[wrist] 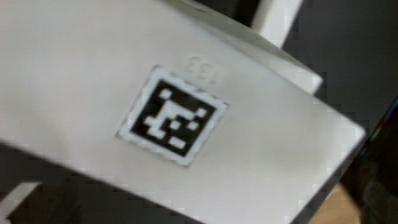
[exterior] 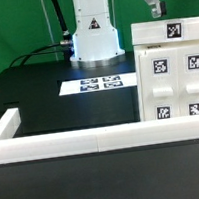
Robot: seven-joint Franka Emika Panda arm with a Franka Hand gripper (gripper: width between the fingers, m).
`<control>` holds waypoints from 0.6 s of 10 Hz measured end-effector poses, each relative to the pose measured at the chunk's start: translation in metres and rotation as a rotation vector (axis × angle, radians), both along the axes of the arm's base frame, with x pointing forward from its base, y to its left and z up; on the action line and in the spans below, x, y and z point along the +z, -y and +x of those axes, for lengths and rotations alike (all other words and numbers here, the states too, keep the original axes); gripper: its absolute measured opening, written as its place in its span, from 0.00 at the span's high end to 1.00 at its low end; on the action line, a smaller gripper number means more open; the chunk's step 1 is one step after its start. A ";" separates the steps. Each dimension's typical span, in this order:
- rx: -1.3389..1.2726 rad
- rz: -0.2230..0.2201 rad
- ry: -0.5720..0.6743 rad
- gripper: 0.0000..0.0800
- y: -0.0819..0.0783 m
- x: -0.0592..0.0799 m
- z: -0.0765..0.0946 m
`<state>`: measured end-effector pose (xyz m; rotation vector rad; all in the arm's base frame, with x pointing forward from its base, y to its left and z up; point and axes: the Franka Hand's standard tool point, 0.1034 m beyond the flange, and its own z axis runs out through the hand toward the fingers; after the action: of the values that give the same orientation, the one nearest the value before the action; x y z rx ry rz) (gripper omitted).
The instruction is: Assemble cabinet
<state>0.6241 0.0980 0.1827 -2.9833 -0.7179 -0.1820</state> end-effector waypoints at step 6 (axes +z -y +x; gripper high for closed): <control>0.519 -0.072 0.037 0.00 0.010 -0.006 -0.003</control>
Offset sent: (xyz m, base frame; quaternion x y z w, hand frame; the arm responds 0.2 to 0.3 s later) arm 0.0000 0.0000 0.0000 0.0000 0.0000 -0.1938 0.9810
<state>0.6207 0.0883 0.1764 -2.7398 -1.4894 -0.1804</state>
